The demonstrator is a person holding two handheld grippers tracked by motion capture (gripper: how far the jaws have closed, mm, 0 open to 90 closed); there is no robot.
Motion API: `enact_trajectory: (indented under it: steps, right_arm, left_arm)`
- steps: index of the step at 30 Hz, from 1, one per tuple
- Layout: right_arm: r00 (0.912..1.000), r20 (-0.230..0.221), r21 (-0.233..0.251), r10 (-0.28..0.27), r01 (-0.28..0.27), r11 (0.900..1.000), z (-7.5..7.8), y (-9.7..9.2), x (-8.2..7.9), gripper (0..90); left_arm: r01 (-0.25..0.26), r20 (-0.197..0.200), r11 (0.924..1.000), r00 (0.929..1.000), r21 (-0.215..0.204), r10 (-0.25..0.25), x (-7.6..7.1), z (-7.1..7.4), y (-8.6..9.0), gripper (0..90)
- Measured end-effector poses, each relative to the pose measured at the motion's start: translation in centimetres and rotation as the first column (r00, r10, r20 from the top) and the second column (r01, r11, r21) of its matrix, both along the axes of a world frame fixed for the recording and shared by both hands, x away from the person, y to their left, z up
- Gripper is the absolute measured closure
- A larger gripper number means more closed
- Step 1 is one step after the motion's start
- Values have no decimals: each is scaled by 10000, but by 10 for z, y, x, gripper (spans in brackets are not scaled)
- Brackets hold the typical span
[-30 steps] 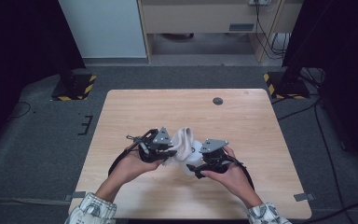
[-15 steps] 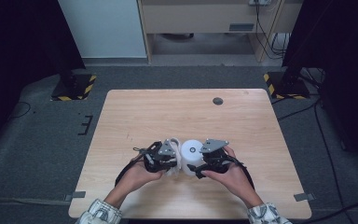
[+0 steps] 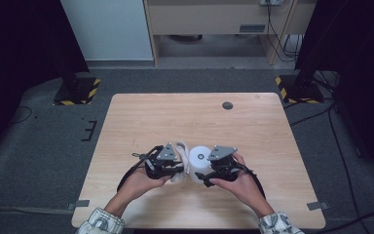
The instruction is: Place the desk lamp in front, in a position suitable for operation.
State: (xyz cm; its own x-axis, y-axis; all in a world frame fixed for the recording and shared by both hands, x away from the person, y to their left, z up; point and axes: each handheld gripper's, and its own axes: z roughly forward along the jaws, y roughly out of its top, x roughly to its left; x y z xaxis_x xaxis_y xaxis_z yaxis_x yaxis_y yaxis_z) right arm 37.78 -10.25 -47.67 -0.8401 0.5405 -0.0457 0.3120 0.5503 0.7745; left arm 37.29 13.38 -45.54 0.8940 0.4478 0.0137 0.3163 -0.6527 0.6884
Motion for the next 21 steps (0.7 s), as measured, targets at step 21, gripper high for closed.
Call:
enact_trajectory:
  steps: [21]
  right_arm:
    - [10000, -14, -30, -67, 67, 10000, 0, 0, 0, 95]
  left_arm:
    - [73, -439, 9956, 9990, 939, -32, 1, -29, -13, 784]
